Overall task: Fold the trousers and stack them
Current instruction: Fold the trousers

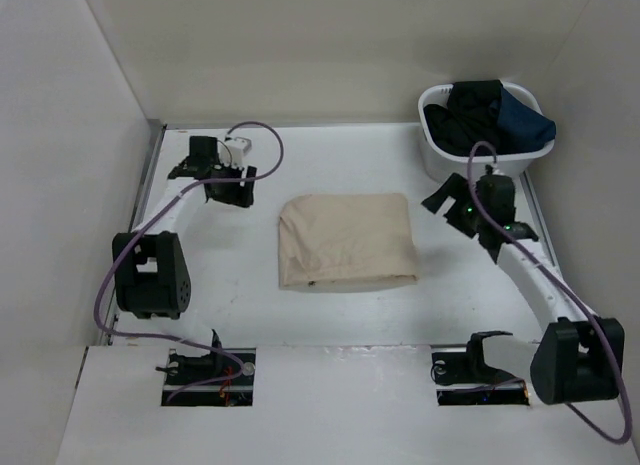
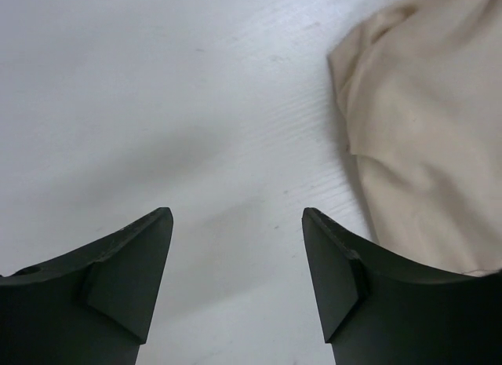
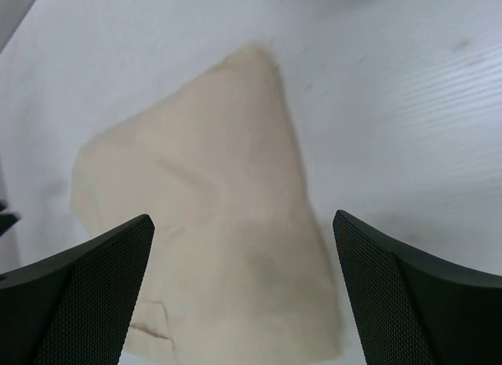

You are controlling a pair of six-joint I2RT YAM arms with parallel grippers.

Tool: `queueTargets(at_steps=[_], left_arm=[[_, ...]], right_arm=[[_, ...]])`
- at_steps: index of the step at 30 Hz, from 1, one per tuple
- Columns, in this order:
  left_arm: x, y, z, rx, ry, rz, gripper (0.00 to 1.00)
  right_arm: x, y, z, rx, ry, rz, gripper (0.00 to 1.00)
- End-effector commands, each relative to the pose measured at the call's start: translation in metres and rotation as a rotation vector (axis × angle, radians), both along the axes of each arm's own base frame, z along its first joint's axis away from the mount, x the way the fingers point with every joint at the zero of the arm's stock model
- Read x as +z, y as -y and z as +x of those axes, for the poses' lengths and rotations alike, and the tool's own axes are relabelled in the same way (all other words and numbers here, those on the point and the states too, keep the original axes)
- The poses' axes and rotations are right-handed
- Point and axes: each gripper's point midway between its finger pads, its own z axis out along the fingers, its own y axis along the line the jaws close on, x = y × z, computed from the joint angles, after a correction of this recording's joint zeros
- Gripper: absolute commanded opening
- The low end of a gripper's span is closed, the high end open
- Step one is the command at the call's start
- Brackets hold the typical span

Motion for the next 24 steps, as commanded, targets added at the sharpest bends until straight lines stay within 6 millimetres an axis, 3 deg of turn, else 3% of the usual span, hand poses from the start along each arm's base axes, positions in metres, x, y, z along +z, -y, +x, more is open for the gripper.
queueTargets(at_steps=[1, 6, 8, 10, 13, 16, 24], left_arm=[[0.078, -0.04, 0.018, 0.112, 0.206, 0.042, 0.68], [0.093, -0.087, 0.016, 0.237, 0.234, 0.062, 0.68], [0.097, -0.097, 0.015, 0.272, 0.242, 0.07, 0.68], [0.103, -0.105, 0.012, 0.301, 0.256, 0.083, 0.68], [0.115, -0.113, 0.007, 0.323, 0.282, 0.117, 0.69], [0.121, -0.114, 0.003, 0.327, 0.29, 0.124, 0.69], [0.119, -0.098, -0.003, 0.289, 0.289, 0.133, 0.69]], right_arm=[[0.022, 0.067, -0.03, -0.025, -0.12, -0.261, 1.0], [0.065, 0.176, -0.054, -0.416, -0.241, -0.348, 1.0], [0.075, 0.209, -0.067, -0.52, -0.254, -0.356, 1.0], [0.087, 0.229, -0.074, -0.593, -0.219, -0.336, 1.0], [0.102, 0.241, -0.082, -0.67, -0.152, -0.298, 1.0], [0.109, 0.238, -0.08, -0.659, -0.073, -0.291, 1.0], [0.1, 0.237, -0.081, -0.648, -0.089, -0.284, 1.0]])
